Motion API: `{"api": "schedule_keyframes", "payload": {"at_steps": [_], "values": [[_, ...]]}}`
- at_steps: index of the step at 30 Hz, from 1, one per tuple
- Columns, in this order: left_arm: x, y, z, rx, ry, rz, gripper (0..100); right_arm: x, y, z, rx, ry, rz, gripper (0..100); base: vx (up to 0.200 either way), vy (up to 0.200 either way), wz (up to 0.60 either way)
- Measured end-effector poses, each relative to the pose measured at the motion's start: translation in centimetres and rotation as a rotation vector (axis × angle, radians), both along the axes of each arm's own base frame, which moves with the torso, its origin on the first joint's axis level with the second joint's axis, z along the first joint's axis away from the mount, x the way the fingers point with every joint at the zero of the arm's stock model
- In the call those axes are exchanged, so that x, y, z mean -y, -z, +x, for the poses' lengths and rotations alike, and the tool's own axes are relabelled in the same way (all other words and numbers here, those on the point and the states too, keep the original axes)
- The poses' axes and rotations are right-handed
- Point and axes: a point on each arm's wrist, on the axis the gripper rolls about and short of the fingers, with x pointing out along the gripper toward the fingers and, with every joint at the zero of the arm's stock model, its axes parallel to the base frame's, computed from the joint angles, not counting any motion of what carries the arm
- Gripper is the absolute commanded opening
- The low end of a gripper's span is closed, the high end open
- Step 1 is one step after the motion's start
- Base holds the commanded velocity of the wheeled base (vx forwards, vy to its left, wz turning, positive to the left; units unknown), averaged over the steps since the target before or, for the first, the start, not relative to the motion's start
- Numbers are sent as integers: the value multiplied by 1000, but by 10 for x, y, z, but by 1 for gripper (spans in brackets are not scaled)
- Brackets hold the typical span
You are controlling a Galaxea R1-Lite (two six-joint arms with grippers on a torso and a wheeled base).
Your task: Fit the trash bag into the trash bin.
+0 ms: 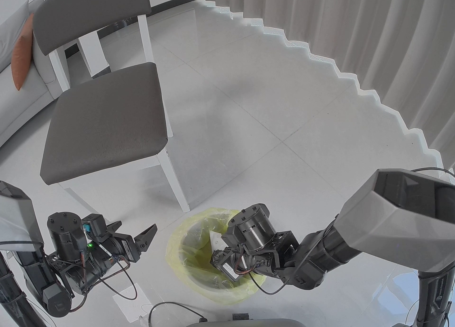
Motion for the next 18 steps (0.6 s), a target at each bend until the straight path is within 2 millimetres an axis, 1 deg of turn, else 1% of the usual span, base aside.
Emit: {"api": "schedule_keyframes", "payload": {"at_steps": [10, 11, 14, 18], "values": [[2, 4, 1, -20, 6, 3, 100, -7, 33, 19, -43, 18, -55, 0, 0, 0, 0], [2, 4, 1, -21, 7, 4, 100, -8, 36, 21, -47, 20, -60, 100, 0, 0, 0], [2, 5, 1, -23, 7, 5, 100, -10, 42, 29, -51, 28, -66, 100, 0, 0, 0], [2, 6, 1, -27, 3, 6, 100, -11, 47, 35, -47, 36, -63, 100, 0, 0, 0]]}}
